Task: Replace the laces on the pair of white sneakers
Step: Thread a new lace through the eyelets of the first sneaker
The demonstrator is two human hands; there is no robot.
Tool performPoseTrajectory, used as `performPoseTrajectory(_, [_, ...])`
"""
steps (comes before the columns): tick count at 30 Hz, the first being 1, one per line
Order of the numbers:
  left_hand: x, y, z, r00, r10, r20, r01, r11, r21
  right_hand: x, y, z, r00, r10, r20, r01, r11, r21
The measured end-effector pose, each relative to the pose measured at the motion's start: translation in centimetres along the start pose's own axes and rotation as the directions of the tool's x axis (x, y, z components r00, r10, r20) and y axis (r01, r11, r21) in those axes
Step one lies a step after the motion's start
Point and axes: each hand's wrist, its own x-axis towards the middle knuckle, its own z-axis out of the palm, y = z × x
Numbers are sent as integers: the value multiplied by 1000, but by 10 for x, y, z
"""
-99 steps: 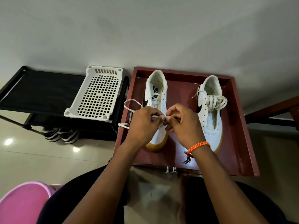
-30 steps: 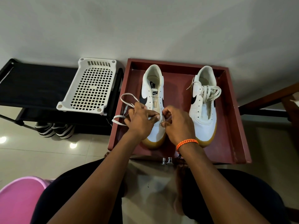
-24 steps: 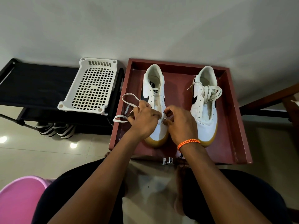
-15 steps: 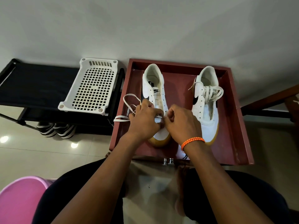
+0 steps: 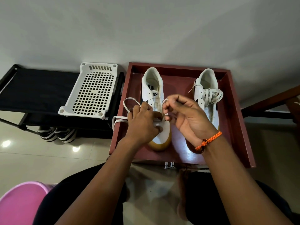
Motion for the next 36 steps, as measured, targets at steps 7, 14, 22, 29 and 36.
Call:
performPoseTrajectory(7, [0, 5, -3, 999, -39, 31, 40, 998, -48, 7, 8, -2, 975, 36, -220, -49, 997, -51])
performPoseTrajectory(14, [3, 4, 0, 998, -55, 31, 57, 996, -74, 9, 37, -14, 944, -219, -246, -90, 547, -833])
performPoseTrajectory(22, [3, -2, 6, 1000, -6, -5, 6, 999, -48, 11, 51, -14, 932, -333, -141, -54, 257, -965])
performPoseTrajectory(29, [3, -1, -2, 1000, 13, 20, -13, 999, 29, 6, 5, -2, 957, -233, -170, 211, 967, -141])
performPoseTrajectory(36, [0, -4, -5, 998, 48, -46, -48, 999, 12, 11, 1, -11, 838, -218, -501, 123, 969, -217])
